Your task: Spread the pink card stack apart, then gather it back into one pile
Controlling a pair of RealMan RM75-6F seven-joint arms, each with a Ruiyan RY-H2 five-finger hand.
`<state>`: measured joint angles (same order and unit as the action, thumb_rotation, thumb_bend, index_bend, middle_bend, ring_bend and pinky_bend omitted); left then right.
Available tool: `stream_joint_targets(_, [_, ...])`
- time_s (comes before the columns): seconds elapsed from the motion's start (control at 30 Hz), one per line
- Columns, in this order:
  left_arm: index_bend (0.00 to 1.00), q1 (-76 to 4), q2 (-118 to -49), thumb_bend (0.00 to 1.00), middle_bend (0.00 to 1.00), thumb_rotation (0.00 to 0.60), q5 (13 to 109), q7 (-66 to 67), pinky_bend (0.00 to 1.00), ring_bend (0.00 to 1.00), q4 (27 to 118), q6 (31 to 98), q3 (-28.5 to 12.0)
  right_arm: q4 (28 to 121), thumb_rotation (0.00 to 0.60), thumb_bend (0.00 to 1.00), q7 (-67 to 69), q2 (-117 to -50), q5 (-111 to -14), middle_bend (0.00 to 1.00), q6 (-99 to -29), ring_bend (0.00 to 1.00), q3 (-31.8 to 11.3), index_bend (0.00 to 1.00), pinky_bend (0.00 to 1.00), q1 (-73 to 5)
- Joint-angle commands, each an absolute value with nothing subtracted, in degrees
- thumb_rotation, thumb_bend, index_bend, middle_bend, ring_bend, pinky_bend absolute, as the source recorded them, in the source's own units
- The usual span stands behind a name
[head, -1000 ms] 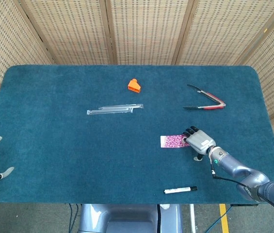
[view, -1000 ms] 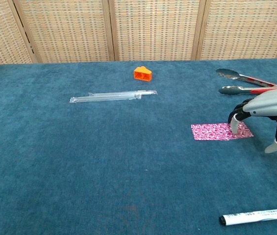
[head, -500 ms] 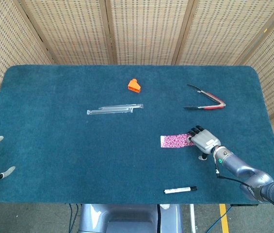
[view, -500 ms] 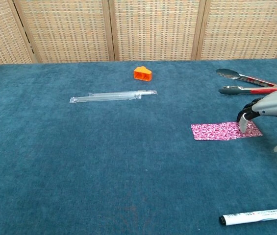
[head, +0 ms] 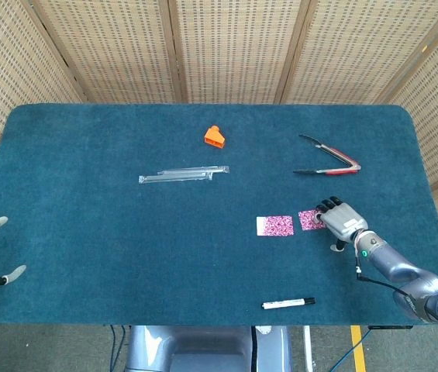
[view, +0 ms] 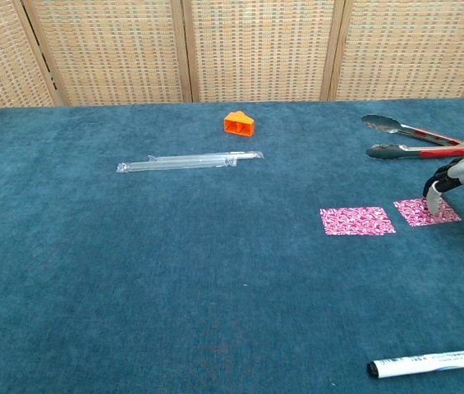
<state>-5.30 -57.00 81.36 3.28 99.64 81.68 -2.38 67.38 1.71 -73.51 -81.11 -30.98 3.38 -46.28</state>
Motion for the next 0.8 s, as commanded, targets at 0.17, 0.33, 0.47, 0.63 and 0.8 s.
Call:
stream_joint_targets(0.17, [0.15, -5.3, -57.0, 0.1, 0.0, 0.429, 81.5, 3.4, 0.0, 0.0, 99.8, 81.7, -2.3, 69.1, 0.6, 0.26, 1.9, -72.4, -81.6, 0.14, -32.6, 0.0, 2.7, 0.26, 0.0, -46.0])
stream_joint_targets(0.33, [0.15, -5.4, -57.0, 0.1, 0.0, 0.428, 81.6, 3.4, 0.0, 0.0, 99.8, 81.7, -2.3, 72.8, 0.6, 0.26, 2.7, -71.2, -82.4, 0.14, -33.2, 0.0, 1.9, 0.26, 0.0, -46.8])
stream_joint_targets(0.47, [0.15, -5.2, -57.0, 0.1, 0.0, 0.43, 81.5, 3.1, 0.0, 0.0, 99.6, 81.7, -2.2, 75.2, 0.6, 0.26, 3.0, -71.0, -83.2, 0.14, -32.9, 0.0, 1.4, 0.26, 0.0, -47.8])
stream_joint_targets(0.63, [0.15, -5.0, -56.9, 0.1, 0.0, 0.43, 81.4, 2.6, 0.0, 0.0, 99.2, 81.8, -2.1, 76.2, 0.6, 0.26, 3.2, -71.8, -83.1, 0.14, -31.3, 0.0, 1.1, 0.26, 0.0, -49.0])
stream_joint_targets(0.8, [0.15, -4.8, -57.0, 0.1, 0.0, 0.429, 81.2, 1.9, 0.0, 0.0, 98.6, 81.7, -2.0, 76.1, 0.6, 0.26, 2.8, -73.0, -82.8, 0.14, -30.3, 0.0, 0.8, 0.26, 0.0, -49.9])
